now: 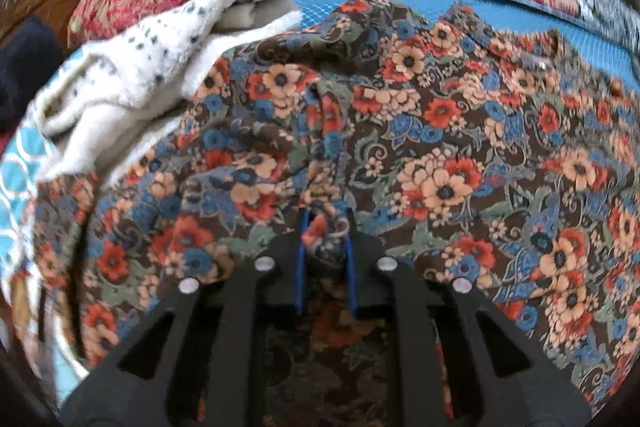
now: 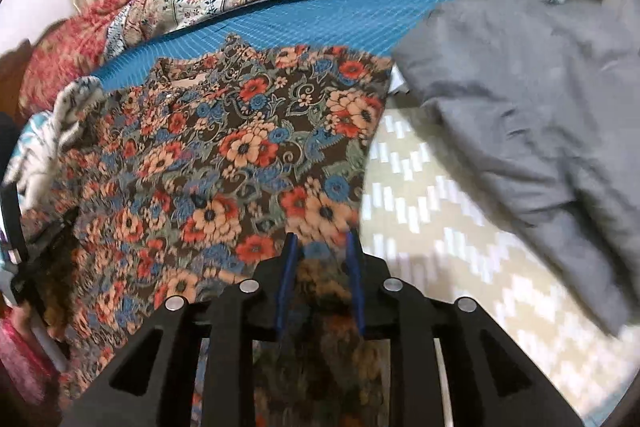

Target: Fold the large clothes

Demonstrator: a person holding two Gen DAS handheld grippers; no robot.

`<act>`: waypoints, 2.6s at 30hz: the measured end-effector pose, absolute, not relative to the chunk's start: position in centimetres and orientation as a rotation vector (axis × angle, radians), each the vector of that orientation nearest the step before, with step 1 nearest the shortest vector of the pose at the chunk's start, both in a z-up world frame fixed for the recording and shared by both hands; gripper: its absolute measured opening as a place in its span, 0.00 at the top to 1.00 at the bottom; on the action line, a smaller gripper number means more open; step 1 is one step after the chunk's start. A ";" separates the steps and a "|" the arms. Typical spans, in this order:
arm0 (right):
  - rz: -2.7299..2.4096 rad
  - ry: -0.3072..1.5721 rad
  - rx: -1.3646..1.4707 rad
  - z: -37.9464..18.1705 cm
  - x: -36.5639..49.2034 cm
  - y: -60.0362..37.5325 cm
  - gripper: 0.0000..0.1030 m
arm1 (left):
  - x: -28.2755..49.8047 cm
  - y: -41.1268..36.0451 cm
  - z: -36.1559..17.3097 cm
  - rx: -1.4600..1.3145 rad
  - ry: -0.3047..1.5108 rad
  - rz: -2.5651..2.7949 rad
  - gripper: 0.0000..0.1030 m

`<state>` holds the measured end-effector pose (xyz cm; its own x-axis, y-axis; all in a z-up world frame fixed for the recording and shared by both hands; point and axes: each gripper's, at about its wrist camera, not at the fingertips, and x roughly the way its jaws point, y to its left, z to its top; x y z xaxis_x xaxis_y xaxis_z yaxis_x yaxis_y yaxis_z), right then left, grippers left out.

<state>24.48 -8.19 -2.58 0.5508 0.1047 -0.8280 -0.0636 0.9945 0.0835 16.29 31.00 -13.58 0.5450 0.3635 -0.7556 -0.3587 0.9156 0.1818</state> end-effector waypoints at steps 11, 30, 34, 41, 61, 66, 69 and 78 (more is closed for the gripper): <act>0.093 0.971 -0.012 -5.0 16.8 -6.6 0.72 | 10.3 31.6 -11.7 -0.146 0.951 0.380 0.67; 0.107 0.843 0.006 -7.2 15.1 -6.8 0.75 | 7.5 29.8 -14.5 -0.013 0.871 0.426 0.62; 0.106 0.843 0.005 -7.2 15.1 -6.8 0.75 | 7.4 29.8 -14.4 -0.017 0.872 0.425 0.62; 0.098 0.840 -0.008 -7.2 15.1 -6.6 0.76 | 7.3 29.9 -14.4 -0.027 0.869 0.422 0.61; 0.001 0.867 -0.132 -6.0 15.3 -4.5 0.78 | 3.2 32.8 -10.7 -0.290 0.843 0.372 0.60; 0.271 0.836 0.000 -1.0 14.2 2.8 0.78 | -7.0 37.8 -7.3 -0.451 0.686 0.294 0.60; 0.566 0.915 0.032 0.6 16.0 11.7 0.78 | -12.6 40.5 -7.4 -0.533 0.643 0.325 0.60; 0.831 1.121 0.038 -2.4 25.6 36.6 0.78 | -18.4 43.3 -8.8 -0.647 0.644 0.370 0.59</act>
<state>25.64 36.55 -2.41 0.1747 0.6042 -0.7775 -0.5677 0.7070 0.4218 -18.37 43.34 -8.78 0.7458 0.1212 -0.6550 -0.5050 0.7441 -0.4373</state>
